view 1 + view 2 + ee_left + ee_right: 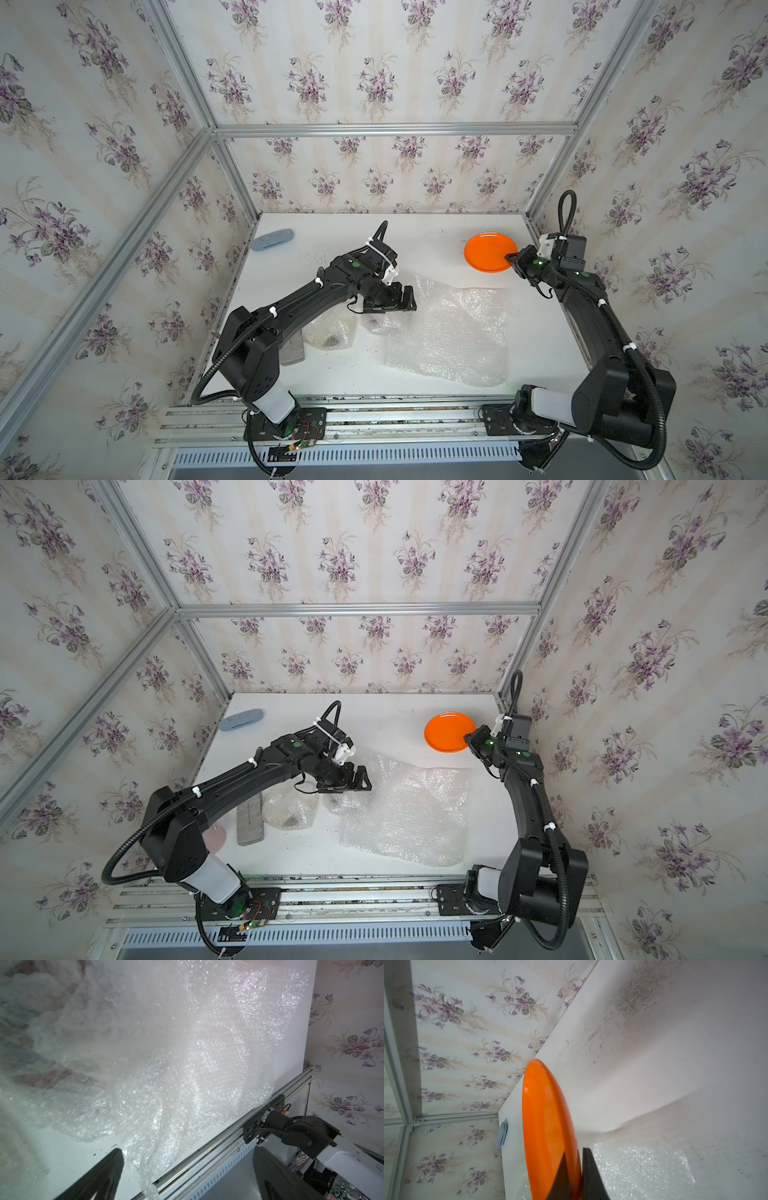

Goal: Unpack dinner plates from bubble wrap
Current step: Place the plate at the center of the board.

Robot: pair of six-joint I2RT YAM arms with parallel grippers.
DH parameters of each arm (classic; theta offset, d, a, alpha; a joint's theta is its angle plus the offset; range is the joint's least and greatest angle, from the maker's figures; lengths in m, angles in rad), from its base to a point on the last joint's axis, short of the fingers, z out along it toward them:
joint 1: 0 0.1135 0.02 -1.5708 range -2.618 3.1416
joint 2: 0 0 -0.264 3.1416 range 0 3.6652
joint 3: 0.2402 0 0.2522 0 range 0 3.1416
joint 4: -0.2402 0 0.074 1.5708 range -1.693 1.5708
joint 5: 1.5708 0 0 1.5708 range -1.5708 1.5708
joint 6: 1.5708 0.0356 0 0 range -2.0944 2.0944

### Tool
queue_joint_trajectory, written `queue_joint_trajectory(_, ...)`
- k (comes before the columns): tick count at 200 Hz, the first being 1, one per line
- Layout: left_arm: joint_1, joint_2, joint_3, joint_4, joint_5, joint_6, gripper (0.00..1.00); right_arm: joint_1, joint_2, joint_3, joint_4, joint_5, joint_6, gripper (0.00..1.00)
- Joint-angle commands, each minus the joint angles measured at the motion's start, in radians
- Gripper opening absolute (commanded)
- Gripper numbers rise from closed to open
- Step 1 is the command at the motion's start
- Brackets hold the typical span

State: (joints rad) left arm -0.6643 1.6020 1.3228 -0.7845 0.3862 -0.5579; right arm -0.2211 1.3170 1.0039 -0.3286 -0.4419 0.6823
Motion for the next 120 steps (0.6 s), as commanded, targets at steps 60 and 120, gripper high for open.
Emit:
queue_joint_trajectory(60, 0.034, -0.178, -0.184, -0.038, -0.022, 0.010, 0.99, -0.121, 0.190, -0.057, 0.215, 0.052, 0.074, 0.05)
queue_joint_trajectory(120, 0.054, -0.285, -0.292, -0.048, -0.026, 0.000, 0.99, -0.199, 0.303, -0.112, 0.304, 0.047, 0.061, 0.04)
